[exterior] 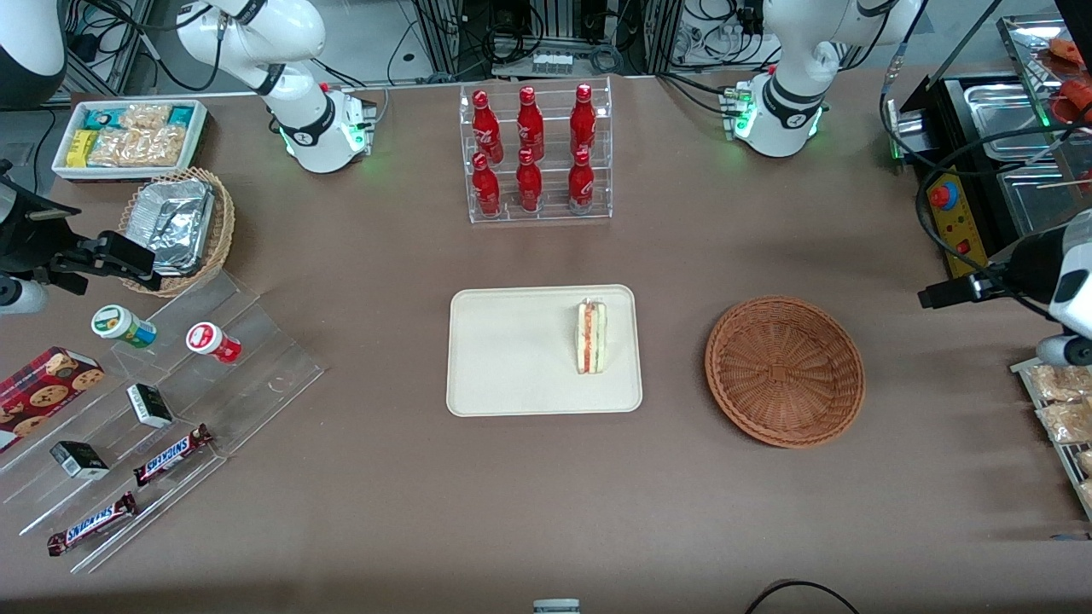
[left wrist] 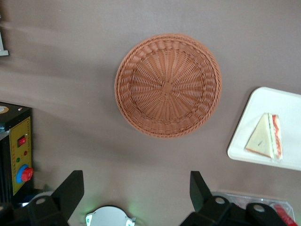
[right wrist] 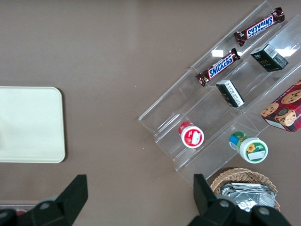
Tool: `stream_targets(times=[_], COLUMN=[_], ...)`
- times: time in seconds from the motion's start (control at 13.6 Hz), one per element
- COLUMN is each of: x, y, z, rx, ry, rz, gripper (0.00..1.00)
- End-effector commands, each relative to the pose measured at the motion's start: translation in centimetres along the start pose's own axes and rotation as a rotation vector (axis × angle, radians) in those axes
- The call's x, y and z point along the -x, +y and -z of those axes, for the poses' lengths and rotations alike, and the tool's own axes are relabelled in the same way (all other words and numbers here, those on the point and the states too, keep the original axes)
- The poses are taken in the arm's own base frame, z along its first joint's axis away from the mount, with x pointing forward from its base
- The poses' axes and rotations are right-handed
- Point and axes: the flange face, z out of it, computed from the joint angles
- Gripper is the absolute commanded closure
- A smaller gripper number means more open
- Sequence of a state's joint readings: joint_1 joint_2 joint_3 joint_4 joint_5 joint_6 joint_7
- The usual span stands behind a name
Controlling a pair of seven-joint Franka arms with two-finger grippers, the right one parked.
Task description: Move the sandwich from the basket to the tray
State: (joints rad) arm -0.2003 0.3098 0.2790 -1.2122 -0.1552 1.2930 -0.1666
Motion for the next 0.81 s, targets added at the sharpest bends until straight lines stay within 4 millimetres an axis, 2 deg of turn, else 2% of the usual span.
stream_targets(times=[0.0,0.29,0.59,0.74], x=[2.5,5.0,7.3,8.0], y=[-0.1,0.5,0.0,0.2], z=[2.4,3.8,5.4,5.2], rx=[-0.029,-0.063,-0.071,-0.102], ry=[0.008,-0.002,-0.006,-0.032], rz=[-0.040,-0.064,-0.071,-0.066], gripper=[0.01,0.01,0.01,0.01])
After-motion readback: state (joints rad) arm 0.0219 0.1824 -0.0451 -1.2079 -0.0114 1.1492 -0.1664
